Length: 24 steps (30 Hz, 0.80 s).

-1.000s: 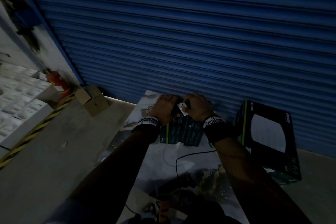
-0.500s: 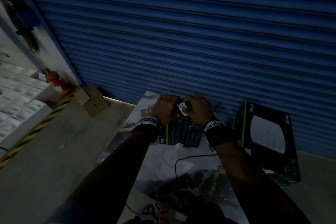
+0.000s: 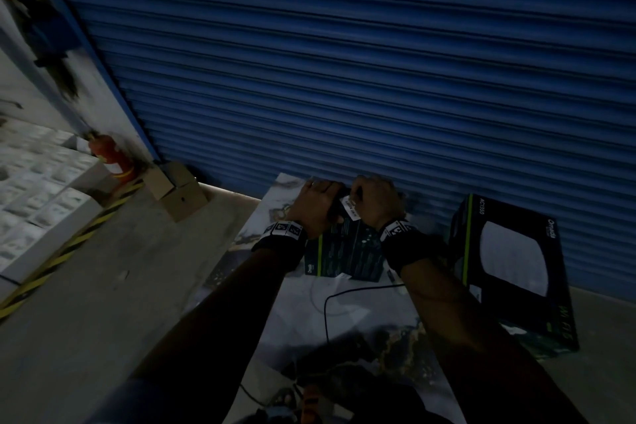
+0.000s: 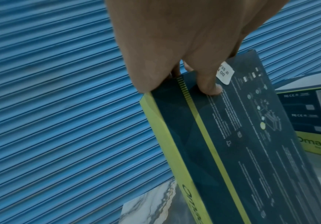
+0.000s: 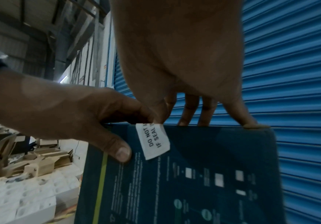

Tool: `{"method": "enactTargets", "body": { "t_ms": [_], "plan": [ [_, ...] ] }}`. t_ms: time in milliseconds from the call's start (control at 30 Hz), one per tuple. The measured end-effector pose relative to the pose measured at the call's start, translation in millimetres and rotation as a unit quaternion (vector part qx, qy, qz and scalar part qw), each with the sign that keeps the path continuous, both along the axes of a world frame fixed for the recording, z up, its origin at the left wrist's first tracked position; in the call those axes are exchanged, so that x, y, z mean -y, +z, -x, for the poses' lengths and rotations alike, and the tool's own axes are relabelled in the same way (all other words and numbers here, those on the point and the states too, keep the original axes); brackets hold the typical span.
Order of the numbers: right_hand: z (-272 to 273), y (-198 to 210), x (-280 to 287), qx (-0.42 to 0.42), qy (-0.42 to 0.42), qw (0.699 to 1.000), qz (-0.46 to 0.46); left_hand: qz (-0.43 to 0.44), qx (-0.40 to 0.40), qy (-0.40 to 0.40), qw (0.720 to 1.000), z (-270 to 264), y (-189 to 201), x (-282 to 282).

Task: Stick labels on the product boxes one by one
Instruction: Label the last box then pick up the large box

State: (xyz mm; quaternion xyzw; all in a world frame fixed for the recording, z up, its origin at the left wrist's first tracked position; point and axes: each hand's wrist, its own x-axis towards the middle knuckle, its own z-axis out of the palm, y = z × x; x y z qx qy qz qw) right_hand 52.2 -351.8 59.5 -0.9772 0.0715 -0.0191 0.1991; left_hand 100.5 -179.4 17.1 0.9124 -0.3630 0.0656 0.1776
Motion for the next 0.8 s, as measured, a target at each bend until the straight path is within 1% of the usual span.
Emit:
{"method": "enactTargets", "body": {
  "t_ms": [67, 200, 333, 500, 600, 733, 800],
  "plan": [
    [0, 0, 0, -0.004, 0.000, 1.000, 0.004, 0.002, 0.004, -0.007, 1.000, -2, 0, 0],
    [1, -3, 10, 0.013, 0.028, 0.999, -0.035, 0.033, 0.021, -0.027, 0.999, -4, 2, 2],
    [0, -2, 17, 0.035, 0.059, 0.995, -0.067, 0.055, 0.049, -0.024, 0.997, -5, -1, 7],
    [0, -10, 27, 0.076, 0.107, 0.985, -0.111, 0.109, 0.042, 0.003, 0.993, -8, -8, 13],
    [8, -12, 38, 0.063, 0.118, 0.981, -0.138, 0.133, 0.039, -0.006, 0.990, -7, -7, 19],
    [21, -20, 49, 0.011, 0.124, 0.988, -0.091, 0.173, 0.025, -0.024, 0.984, -2, -1, 22],
    [20, -24, 49, 0.019, 0.135, 0.989, -0.055, 0.208, -0.012, -0.037, 0.977, -1, 4, 20]
  ]
}}
